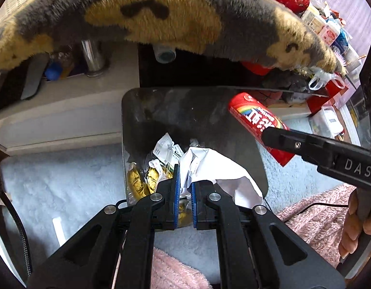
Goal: Collect trash
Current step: 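Lower the tube and tissue into the black bin and open both grippers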
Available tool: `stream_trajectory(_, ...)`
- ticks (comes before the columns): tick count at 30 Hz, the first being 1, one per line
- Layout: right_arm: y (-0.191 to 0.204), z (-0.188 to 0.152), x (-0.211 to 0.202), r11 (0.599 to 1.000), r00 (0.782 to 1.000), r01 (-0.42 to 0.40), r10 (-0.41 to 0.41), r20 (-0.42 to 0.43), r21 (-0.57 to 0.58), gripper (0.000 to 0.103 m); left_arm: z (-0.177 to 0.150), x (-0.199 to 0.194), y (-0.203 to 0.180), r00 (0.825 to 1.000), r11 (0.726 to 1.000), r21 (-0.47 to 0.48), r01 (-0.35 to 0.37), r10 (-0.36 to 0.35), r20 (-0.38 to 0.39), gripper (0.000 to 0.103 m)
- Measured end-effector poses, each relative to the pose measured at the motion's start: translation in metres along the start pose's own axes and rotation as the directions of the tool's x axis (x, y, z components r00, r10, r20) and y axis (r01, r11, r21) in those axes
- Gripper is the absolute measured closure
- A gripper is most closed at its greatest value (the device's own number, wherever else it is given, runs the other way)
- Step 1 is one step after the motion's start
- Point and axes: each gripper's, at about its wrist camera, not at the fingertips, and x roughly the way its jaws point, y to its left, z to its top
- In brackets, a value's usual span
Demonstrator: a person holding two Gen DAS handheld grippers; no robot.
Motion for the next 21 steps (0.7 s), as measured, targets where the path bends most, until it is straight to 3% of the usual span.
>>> stream_trajectory(5,0.005,0.004,0.008,1.0,1.0,0.017,-0.017,-0.005,-0.009,0.068,0.001,0.006,0.004,1.0,1.0,-0.006,-0.007,0.007,-0.013,0.094)
stream_trajectory(9,0.008,0.01,0.006,1.0,1.0,0.029,-0.029,0.01,-0.011,0.067,0.004,0.002,0.008,1.0,1.0,-0.019,-0.008,0.008,-0.004,0.084)
stream_trajectory(12,0.006,0.013,-0.001,0.999,0.998,0.043,-0.043,0.039,0.006,0.04,0.005,-0.002,0.01,1.0,1.0,-0.026,-0.013,0.013,0.005,0.074)
stream_trajectory(14,0.005,0.015,-0.007,0.999,0.997,0.045,-0.045,0.059,0.011,0.037,0.005,-0.008,0.01,1.0,0.999,-0.026,-0.02,0.02,0.018,0.063)
stream_trajectory(18,0.005,0.017,-0.024,0.998,0.992,0.057,-0.059,0.11,0.015,0.021,0.006,-0.024,0.008,0.997,0.999,-0.029,-0.04,0.041,0.057,0.032)
stream_trajectory(21,0.007,0.018,-0.042,0.998,0.986,0.066,-0.067,0.155,0.012,0.012,0.008,-0.039,0.008,0.995,0.998,-0.037,-0.046,0.049,0.092,0.019)
